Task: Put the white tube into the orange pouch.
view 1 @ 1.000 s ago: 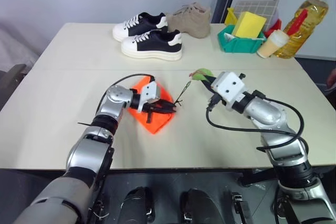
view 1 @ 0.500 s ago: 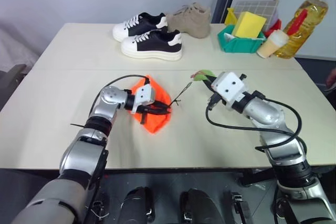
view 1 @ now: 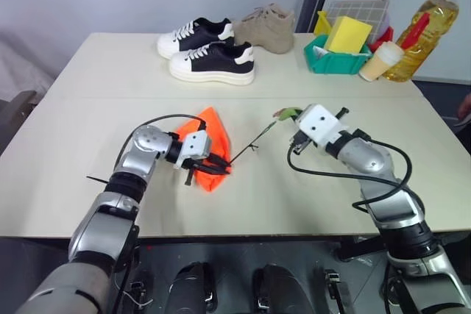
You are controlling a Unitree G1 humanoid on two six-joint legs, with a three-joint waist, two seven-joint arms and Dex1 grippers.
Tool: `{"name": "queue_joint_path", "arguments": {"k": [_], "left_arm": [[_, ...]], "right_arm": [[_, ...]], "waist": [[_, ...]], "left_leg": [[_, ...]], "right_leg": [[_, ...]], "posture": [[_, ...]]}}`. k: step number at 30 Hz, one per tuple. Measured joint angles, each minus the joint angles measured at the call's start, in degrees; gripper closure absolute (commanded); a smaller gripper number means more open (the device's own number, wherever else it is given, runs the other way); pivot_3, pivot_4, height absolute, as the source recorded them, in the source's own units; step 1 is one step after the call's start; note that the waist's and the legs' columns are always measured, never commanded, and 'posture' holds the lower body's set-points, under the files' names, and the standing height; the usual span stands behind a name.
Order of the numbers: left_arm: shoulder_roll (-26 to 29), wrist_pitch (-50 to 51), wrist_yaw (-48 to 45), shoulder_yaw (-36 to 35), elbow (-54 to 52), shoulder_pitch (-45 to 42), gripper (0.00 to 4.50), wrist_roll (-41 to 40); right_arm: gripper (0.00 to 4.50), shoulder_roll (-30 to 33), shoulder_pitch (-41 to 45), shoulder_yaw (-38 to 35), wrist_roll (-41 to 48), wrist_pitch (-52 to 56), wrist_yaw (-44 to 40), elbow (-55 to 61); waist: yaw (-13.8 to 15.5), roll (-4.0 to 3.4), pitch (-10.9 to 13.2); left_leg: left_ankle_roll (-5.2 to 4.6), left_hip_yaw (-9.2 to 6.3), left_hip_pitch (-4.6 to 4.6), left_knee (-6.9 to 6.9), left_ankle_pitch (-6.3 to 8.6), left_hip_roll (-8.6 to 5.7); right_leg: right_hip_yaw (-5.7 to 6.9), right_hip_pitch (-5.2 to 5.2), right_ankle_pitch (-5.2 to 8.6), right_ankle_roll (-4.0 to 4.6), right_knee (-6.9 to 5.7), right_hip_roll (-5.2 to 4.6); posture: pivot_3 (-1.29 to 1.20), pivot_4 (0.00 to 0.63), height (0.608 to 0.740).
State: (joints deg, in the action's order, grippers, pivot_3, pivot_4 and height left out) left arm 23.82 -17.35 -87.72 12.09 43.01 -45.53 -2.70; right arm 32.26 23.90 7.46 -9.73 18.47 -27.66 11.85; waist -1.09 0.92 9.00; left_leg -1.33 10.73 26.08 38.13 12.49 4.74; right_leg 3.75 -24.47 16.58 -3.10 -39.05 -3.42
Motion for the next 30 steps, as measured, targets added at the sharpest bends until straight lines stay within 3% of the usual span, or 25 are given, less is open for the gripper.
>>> {"name": "queue_joint_path", "arguments": {"k": [3, 7, 8, 16, 23, 30], "left_arm": [[1.08, 4.04, -1.39, 0.12, -1.91, 0.74, 2.02, -0.85], [2.1, 9.04, -1.46, -0.01, -6.34, 3.04, 0.05, -2.6], [2.81, 11.63, -0.85, -0.34, -8.57, 3.99, 0.04, -3.49], [10.29, 29.32, 5.37, -8.32, -24.42, 10.77, 0.04, -11.46], [8.07, 32.99, 27.63, -23.37, -30.87, 17.91, 0.04, -16.31], [1.13, 31.52, 44.66, -27.19, -35.29, 31.15, 0.04, -15.65]], "right_arm": [[3.46, 0.17, -0.12, 0.06, 1.62, 1.76, -2.59, 0.31], [1.39, 0.43, -2.37, 0.03, 4.33, 3.68, -6.27, 2.79], [0.96, 0.48, -3.71, 0.03, 5.35, 4.19, -7.37, 4.06], [0.96, 2.11, -10.63, -4.47, 11.57, 5.57, -10.76, 8.91], [0.96, -0.8, -15.74, -12.18, 19.72, 3.39, -10.8, 7.29], [0.96, -6.95, -18.45, -13.66, 21.67, -0.05, -7.01, 1.46]], "waist": [[0.01, 0.0, 0.0], [0.02, 0.0, 0.0], [0.0, 0.0, 0.0], [0.06, 0.0, 0.0], [0.18, 0.02, -0.01], [0.25, 0.02, 0.0]], "left_leg": [[0.0, 0.0, 0.0, 0.01, 0.0, 0.0], [0.0, -0.02, -0.01, 0.01, 0.0, 0.0], [0.0, -0.02, -0.01, 0.01, 0.0, 0.0], [0.0, -0.05, -0.07, 0.02, 0.0, 0.0], [-0.01, -0.06, -0.29, 0.0, 0.01, -0.01], [-0.18, -0.05, -0.62, -0.08, 0.14, -0.01]], "right_leg": [[0.0, 0.0, 0.0, 0.0, -0.01, 0.0], [-0.01, 0.0, 0.0, -0.01, -0.02, -0.01], [-0.01, 0.0, 0.0, 0.0, -0.03, -0.02], [-0.01, 0.06, 0.01, -0.01, -0.07, -0.04], [-0.04, 0.26, 0.01, -0.03, -0.07, -0.1], [-0.11, 0.52, 0.03, -0.03, -0.06, -0.16]], "posture": [[0.0, 0.15, 0.74], [0.0, 0.15, 0.74], [0.0, 0.15, 0.74], [0.0, 0.15, 0.74], [0.0, 0.15, 0.74], [0.0, 0.15, 0.74]]}}
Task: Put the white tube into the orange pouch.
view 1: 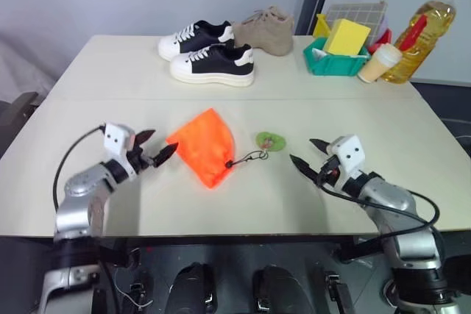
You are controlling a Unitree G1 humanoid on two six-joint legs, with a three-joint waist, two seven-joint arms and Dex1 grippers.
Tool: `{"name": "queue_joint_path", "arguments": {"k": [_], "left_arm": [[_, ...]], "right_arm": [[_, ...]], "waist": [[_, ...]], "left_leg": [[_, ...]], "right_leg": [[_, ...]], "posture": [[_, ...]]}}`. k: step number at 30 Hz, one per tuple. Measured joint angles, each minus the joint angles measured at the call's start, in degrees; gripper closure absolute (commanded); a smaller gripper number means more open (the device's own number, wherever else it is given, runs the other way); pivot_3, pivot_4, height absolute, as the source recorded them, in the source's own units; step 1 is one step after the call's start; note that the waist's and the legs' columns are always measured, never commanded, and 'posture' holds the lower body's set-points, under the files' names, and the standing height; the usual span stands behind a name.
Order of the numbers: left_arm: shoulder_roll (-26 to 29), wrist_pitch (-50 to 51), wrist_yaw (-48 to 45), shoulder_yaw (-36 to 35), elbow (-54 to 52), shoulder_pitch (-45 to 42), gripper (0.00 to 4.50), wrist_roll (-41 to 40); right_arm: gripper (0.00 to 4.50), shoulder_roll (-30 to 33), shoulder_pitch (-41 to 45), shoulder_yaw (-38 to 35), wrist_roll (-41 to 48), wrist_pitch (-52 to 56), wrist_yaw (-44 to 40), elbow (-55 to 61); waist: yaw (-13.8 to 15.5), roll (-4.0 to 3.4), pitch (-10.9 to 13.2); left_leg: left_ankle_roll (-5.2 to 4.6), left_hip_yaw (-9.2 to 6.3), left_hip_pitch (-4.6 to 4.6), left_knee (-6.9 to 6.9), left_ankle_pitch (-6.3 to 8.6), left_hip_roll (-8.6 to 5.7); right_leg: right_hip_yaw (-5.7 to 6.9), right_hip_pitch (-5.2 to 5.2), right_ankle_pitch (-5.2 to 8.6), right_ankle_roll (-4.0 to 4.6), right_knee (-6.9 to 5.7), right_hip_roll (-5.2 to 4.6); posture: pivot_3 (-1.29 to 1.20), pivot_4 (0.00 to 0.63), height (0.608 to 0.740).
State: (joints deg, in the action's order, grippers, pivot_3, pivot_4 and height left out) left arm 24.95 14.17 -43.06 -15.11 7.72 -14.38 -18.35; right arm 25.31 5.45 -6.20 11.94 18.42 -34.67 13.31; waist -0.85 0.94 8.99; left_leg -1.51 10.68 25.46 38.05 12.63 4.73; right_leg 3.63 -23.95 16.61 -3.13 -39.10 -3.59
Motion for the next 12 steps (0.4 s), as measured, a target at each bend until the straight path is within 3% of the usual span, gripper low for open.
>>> {"name": "queue_joint_path", "arguments": {"k": [5, 12], "left_arm": [[-2.87, -0.84, 8.05, -0.14, -2.34, 3.2, 0.04, 0.96], [-3.18, -2.49, 12.44, 0.14, -2.56, 3.52, 0.04, 1.6]], "right_arm": [[0.96, -1.43, -0.78, 0.33, 0.37, -1.6, 0.25, -1.77], [0.96, -1.43, -0.41, 0.3, 0.92, -2.02, -0.29, -2.66]], "waist": [[0.04, 0.0, 0.0], [-0.08, 0.0, -0.01]], "left_leg": [[-0.02, 0.0, -0.04, 0.0, 0.04, 0.0], [-0.02, 0.0, -0.03, -0.03, 0.04, 0.01]], "right_leg": [[-0.01, 0.02, 0.01, 0.04, 0.0, -0.04], [-0.01, -0.01, 0.04, 0.11, 0.0, -0.06]], "posture": [[0.0, 0.15, 0.74], [0.0, 0.15, 0.74]]}}
